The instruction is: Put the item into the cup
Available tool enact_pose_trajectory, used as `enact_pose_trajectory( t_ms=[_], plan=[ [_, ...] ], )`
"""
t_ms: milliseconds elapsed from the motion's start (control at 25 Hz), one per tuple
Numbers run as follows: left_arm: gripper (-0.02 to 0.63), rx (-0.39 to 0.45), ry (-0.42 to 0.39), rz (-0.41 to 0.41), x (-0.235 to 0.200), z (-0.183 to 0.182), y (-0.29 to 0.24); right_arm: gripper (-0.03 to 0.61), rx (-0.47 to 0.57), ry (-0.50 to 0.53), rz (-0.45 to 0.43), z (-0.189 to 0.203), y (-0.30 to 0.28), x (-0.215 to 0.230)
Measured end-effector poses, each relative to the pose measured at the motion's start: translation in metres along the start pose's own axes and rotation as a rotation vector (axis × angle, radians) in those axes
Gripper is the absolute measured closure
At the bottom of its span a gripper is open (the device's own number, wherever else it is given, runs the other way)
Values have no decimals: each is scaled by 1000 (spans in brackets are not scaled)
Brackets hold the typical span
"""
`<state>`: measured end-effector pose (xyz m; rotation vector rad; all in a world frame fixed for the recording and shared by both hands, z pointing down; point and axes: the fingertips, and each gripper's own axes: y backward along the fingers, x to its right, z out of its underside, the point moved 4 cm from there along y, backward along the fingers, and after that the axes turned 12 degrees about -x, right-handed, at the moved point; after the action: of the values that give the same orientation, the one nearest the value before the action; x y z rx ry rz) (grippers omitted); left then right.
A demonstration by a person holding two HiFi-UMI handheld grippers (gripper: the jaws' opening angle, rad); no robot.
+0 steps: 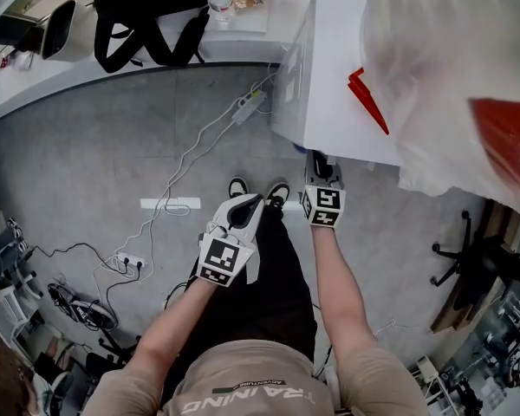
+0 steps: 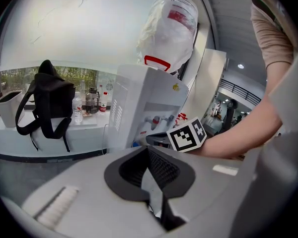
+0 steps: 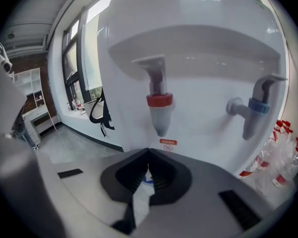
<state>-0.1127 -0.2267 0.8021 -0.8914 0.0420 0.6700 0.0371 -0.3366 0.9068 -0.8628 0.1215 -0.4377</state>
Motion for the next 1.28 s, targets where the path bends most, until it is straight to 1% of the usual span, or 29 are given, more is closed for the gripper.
enact_pose_trajectory(
  t_ms=[480,680,840,1000,1120,1280],
  plan=[
    [606,-19,28,-26,-12,13,-1,566,-55,-7,8,18,-24,6],
    [606,-30,34,-46,-20,21,1,566,-37,10,20,18,-26,7],
    [606,-28,39,-46,-19,22,3,566,-27,16,20,16,-17,6],
    [606,-18,28,-38,-13,15,4,566,-29,25,-4,16,-2,-1],
    [606,-12,10,-27,-4,5,5,566,-46,54,-42,21,16,-12],
    [606,4,-48,-10,11,-22,20,566,-51,74,-82,18,57,-30]
  ],
)
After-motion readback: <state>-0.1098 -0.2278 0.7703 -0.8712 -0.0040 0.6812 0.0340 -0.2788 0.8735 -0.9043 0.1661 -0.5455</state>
